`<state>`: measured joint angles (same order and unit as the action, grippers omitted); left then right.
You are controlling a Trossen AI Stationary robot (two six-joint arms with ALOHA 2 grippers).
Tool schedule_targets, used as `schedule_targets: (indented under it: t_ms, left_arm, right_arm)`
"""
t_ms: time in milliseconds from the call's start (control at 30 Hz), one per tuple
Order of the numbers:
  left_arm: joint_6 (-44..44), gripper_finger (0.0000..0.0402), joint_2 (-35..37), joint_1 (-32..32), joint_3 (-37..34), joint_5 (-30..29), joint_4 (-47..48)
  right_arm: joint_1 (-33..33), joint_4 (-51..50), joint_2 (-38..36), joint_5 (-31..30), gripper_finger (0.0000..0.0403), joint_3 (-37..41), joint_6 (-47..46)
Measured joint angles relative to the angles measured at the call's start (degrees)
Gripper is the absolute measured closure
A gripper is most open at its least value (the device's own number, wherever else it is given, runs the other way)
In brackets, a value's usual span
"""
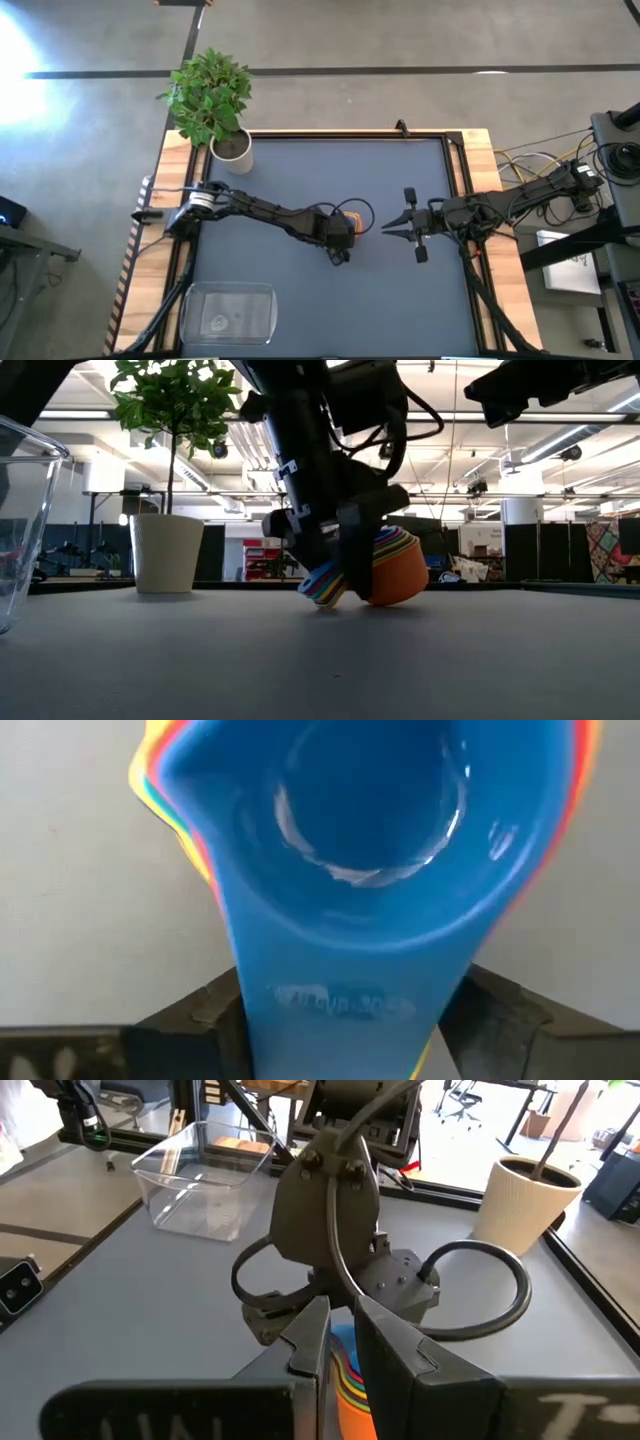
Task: Nest measuring cups in basket
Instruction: Put the stacked measuring cups into the bin
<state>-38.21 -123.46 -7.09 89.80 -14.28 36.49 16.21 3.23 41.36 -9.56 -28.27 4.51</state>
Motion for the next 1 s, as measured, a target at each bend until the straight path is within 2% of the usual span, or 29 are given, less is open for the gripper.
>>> schedule_targets:
  t_ms: [233,467,667,900,1000]
  left_arm:
    - [0.11,0.0266,-0.04,0.08,0.07,-0.15,0.54]
    - [1.55,0.0275,0.60,0.10,0.08,1.53,1.51]
    - [3.18,0.0286,4.26,-0.28,2.06,3.45,9.18]
    - [4.08,0.0380,9.15,-0.84,2.41,7.87,15.32]
    - [4.36,0.0384,10.67,-1.16,2.36,8.78,16.09]
  right_arm:
    - [0.02,0.02,0.00,0.00,0.0362,0.04,-0.13]
    - [0.02,0.00,0.00,0.00,0.0362,0.04,-0.34]
    - [0.02,0.04,0.00,0.00,0.0362,0.04,-0.50]
    - [0.02,0.03,-0.02,0.00,0.0362,-0.02,-0.50]
    - [0.02,0.02,0.00,0.00,0.0362,-0.03,-0.50]
